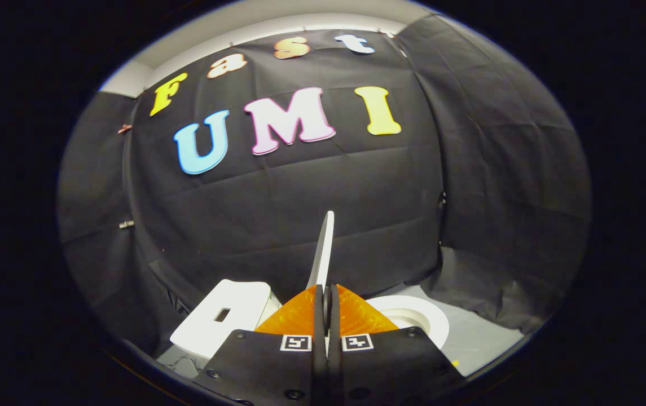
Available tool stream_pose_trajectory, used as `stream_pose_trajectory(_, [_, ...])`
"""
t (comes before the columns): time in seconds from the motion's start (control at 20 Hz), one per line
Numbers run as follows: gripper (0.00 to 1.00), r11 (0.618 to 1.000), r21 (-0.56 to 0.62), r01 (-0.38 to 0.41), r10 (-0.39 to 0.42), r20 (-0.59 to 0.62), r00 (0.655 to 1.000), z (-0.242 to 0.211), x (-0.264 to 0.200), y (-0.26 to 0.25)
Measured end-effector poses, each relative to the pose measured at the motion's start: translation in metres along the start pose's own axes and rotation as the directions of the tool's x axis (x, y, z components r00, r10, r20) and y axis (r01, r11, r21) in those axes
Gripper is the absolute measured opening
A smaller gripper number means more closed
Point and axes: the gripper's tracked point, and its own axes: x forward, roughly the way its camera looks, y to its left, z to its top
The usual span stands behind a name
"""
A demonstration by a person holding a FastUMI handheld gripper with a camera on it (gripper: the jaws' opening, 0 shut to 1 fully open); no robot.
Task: Open the toilet lid.
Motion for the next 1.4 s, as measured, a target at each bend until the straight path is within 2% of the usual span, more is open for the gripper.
stream_pose_trajectory(0.2, [0.05,0.988,-0.156,-0.003,0.007,0.024,1.000,0.004,-0.003,0.052])
stream_pose_trajectory(0.5, [0.05,0.968,-0.248,-0.047,0.055,0.023,0.998,-0.001,-0.009,0.119])
stream_pose_trajectory(0.75, [0.05,0.922,-0.383,-0.055,0.073,0.033,0.997,-0.013,-0.011,0.169])
stream_pose_trajectory(1.0, [0.05,0.900,-0.421,-0.115,0.127,0.000,0.992,-0.031,-0.012,0.211])
stream_pose_trajectory(1.15, [0.05,0.886,-0.452,-0.101,0.119,0.011,0.993,-0.033,-0.013,0.219])
stream_pose_trajectory(1.35, [0.13,0.895,-0.417,-0.160,0.167,-0.021,0.986,-0.039,-0.014,0.229])
stream_pose_trajectory(1.4, [0.31,0.893,-0.416,-0.173,0.177,-0.029,0.984,-0.043,-0.014,0.231])
